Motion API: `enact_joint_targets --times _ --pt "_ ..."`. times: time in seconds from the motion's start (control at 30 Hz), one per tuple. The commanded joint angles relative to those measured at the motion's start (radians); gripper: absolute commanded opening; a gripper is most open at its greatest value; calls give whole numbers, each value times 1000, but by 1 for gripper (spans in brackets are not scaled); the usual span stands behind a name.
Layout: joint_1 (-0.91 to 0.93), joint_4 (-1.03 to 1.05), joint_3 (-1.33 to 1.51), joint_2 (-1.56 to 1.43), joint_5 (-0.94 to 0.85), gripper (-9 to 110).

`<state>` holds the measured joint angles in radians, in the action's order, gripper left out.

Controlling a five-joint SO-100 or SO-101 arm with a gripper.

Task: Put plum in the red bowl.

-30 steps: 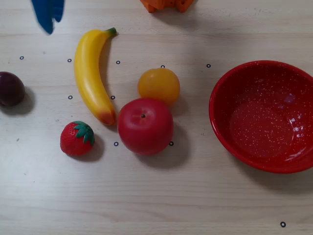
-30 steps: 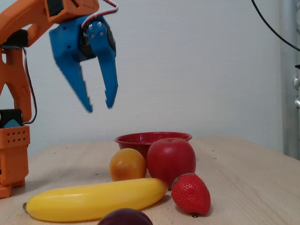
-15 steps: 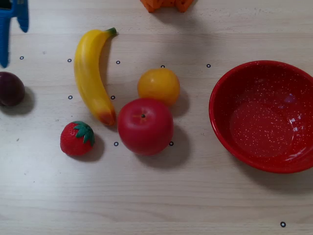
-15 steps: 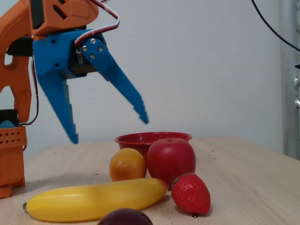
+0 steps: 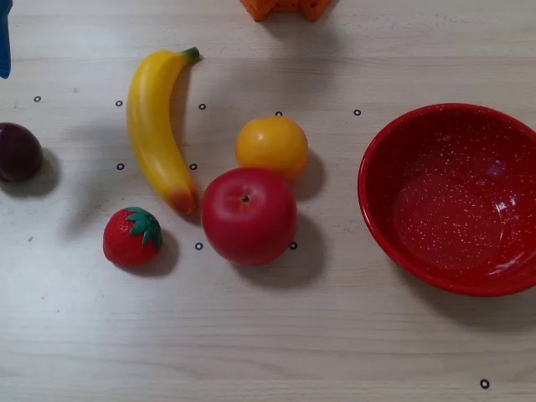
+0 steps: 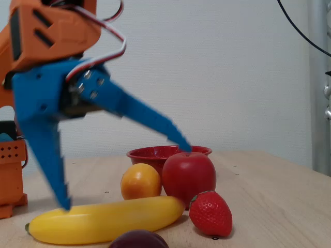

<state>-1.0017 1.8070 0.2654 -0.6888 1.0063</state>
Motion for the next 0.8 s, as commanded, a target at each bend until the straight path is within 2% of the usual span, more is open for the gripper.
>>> enact_joint_targets --times 0.0,0.77 --pt "-35 89 -104 -40 31 56" --pt "21 48 -305 224 -40 58"
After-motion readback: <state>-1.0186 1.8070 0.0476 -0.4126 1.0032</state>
